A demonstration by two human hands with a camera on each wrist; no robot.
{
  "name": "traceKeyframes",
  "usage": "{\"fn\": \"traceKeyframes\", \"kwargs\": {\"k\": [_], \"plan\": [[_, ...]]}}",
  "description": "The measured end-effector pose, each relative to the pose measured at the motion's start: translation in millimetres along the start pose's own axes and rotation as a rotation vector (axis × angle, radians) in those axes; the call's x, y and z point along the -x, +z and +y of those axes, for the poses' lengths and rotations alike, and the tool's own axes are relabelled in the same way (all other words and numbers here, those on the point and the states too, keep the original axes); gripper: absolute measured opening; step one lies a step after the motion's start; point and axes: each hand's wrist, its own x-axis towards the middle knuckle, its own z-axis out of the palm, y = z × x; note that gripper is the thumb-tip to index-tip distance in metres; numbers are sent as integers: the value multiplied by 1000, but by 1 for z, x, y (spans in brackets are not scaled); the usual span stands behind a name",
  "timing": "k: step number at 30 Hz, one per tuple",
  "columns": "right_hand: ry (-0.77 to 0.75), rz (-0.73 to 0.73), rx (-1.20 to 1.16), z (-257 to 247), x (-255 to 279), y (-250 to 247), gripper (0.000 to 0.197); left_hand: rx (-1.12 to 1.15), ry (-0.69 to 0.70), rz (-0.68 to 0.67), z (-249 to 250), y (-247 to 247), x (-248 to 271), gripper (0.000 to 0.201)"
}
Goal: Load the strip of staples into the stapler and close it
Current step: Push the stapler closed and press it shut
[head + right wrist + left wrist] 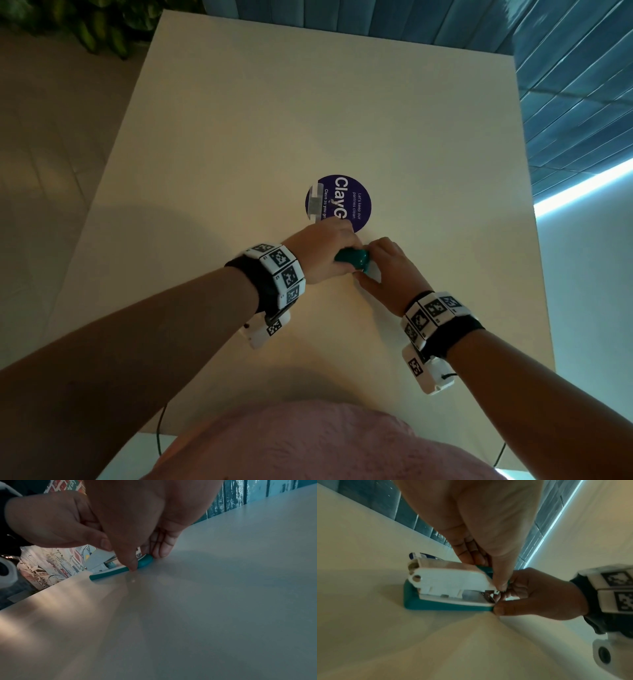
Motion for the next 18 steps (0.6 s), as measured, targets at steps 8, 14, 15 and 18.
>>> {"fn": "traceKeyframes", "kwargs": {"k": [8,14,15,18], "plan": [[10,-9,16,4,-1,3,38,-68,-92,80,-36,-13,42,54],[33,-8,-9,3,-1,3,37,-55,-139,84,-50,-4,50,37],[35,-9,-13,2,-1,3,37,-52,-142,85,-50,-3,49,38],[70,-37,-34,-1,3,-3,45,-54,-139,98,-53,-4,49,40]]}}
